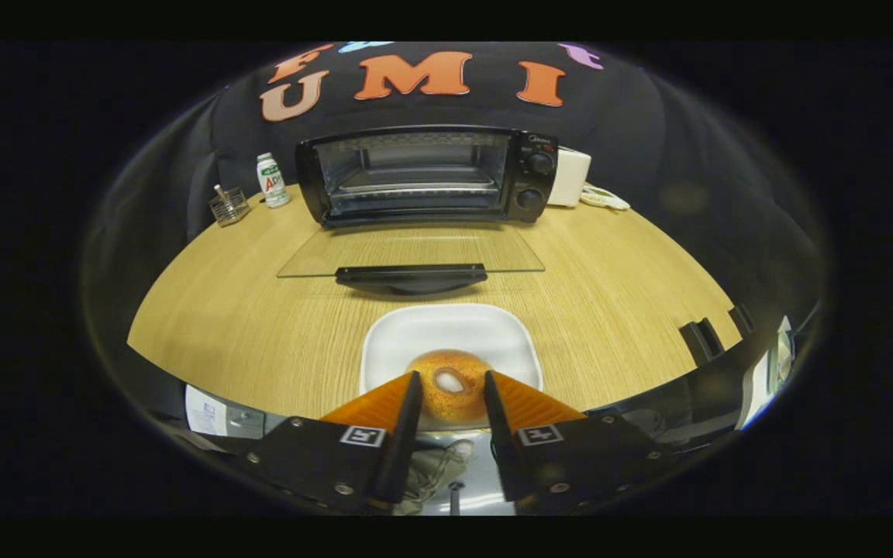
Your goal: Open the toaster oven, put the food inside, and close the toaster oven door.
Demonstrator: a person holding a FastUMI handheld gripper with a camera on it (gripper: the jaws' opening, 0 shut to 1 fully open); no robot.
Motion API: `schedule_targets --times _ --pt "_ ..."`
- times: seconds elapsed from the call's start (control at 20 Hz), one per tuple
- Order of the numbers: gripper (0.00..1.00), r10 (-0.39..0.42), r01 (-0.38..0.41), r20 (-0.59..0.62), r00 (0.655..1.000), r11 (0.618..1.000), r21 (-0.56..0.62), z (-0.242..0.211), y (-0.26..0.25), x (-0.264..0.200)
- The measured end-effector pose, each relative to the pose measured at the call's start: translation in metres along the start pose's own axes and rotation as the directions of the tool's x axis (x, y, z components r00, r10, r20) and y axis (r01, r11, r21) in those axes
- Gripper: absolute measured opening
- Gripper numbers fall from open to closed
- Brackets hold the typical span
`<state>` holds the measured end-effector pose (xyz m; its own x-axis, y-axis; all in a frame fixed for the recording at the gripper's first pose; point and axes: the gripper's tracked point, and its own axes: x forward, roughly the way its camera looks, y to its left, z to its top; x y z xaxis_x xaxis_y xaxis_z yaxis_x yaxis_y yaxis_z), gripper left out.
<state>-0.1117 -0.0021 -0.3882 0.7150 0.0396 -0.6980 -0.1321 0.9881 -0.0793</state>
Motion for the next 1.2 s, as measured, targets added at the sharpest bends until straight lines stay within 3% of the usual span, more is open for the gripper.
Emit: schedule_targets --times 0.05,0.25,0.35,0.7,1.0,1.2 --pt "0.37 0.007 -0.007 0.002 1.0 1.0 -0.01 0.002 0.001 0.0" --pt "0.37 0.019 -0.019 -0.029 0.999 1.0 -0.017 -0.008 0.0 0.004" --pt "0.56 0.034 -0.034 -0.025 0.999 0.999 -0.005 -0.009 0.004 0.001" --pt "0.98 0.013 -0.014 -0.046 0.999 1.0 -0.026 -0.022 0.002 0.007" --pt "0.98 0.025 -0.026 -0.072 0.997 0.999 -0.023 -0.033 0.008 0.02" --pt "0.79 0.037 -0.037 -0.063 0.997 0.999 0.001 -0.025 0.008 0.016"
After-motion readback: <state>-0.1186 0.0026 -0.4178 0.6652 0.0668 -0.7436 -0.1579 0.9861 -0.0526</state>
